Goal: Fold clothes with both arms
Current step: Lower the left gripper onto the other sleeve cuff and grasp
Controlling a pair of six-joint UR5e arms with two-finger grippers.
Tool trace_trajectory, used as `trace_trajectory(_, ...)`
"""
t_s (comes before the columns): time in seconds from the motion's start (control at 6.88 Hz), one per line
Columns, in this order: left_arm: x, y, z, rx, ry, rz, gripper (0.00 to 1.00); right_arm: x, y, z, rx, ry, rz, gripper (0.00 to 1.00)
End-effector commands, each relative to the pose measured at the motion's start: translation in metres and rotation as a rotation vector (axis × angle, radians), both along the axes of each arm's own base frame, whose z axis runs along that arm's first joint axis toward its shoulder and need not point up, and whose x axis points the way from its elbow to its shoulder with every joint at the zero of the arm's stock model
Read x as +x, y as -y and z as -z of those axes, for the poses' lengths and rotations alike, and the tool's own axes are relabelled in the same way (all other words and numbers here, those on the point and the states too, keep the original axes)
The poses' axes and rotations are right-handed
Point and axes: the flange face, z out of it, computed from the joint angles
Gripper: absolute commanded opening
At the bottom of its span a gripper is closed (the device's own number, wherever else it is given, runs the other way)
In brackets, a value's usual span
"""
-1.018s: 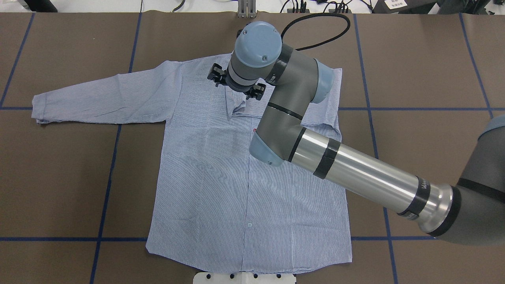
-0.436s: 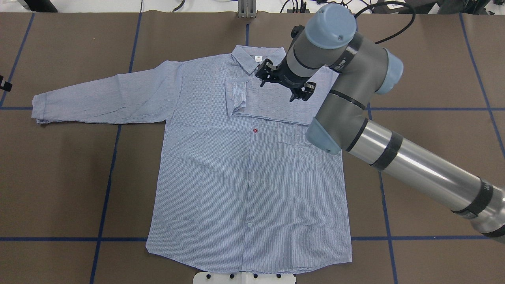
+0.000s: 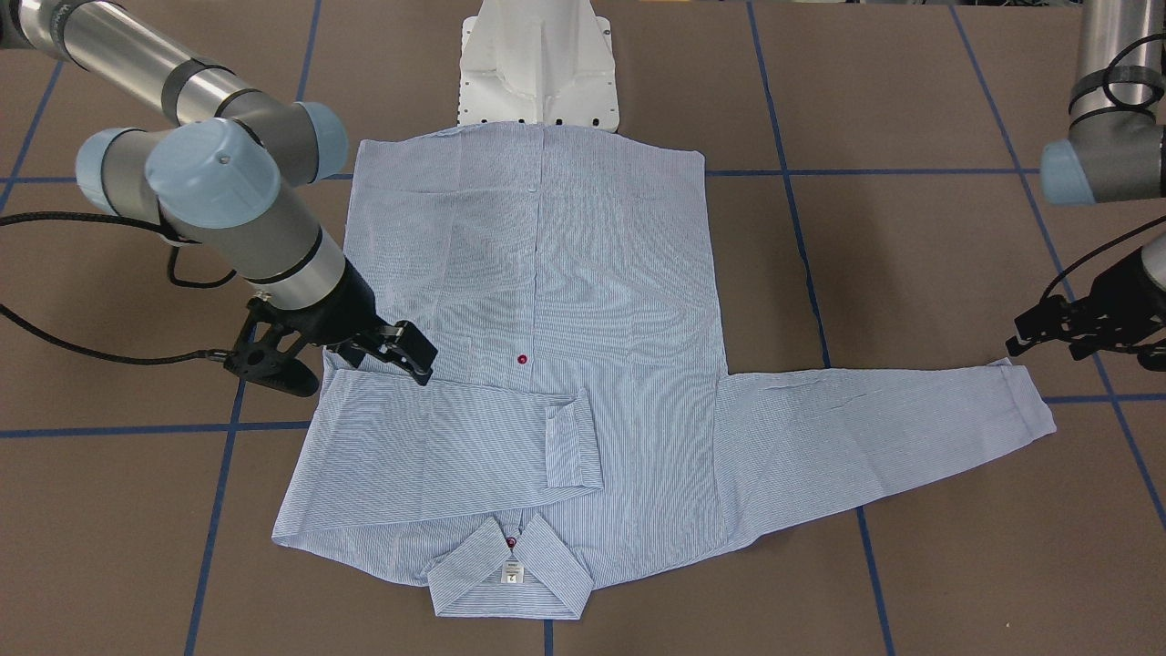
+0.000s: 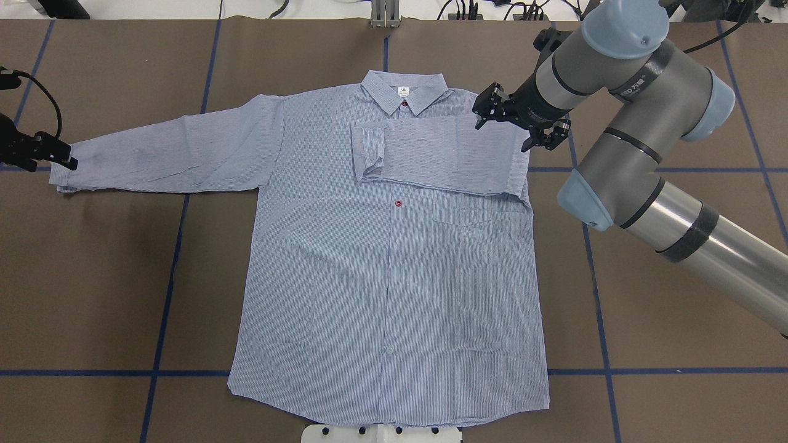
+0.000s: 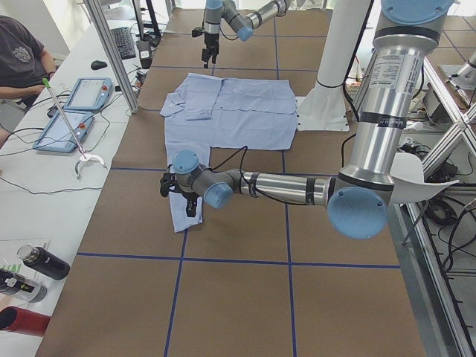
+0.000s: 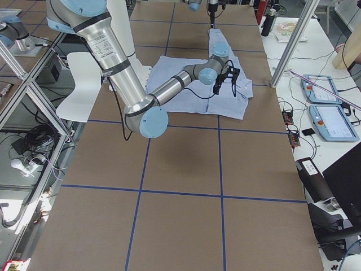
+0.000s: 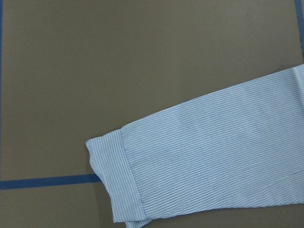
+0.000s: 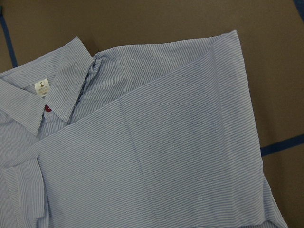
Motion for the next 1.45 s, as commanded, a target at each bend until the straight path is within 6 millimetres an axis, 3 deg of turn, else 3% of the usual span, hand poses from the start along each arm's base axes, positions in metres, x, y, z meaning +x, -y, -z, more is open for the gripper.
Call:
trace_trajectory(0.0, 0.001, -0.003, -0.050, -0.006, 0.002, 0.003, 0.80, 0.006, 0.003, -0.004, 0.001, -0.004, -0.003, 1.00)
trace_trajectory(0.15, 0.001, -0.004, -0.050, -0.017, -0.001, 0.012, 0.74, 0.006, 0.003, -0.004, 0.001, -0.004, -0.003, 1.00)
trace_trajectory(0.44, 0.001, -0.005, -0.051, -0.040, -0.010, 0.040, 0.48, 0.012, 0.005, -0.010, -0.004, -0.009, -0.012, 1.00)
trace_trajectory(0.58, 0.001, -0.004, -0.051, -0.038, -0.009, 0.042, 0.40, 0.014, 0.006, -0.011, -0.006, -0.010, -0.015, 1.00)
trace_trajectory(1.02, 0.002, -0.002, -0.053, -0.042, -0.007, 0.040, 0.38, 0.021, 0.010, -0.012, -0.006, -0.010, -0.025, 1.00)
trace_trajectory(1.31, 0.002, -0.002, -0.053, -0.042, -0.007, 0.040, 0.27, 0.024, 0.010, -0.015, -0.010, -0.013, -0.028, 1.00)
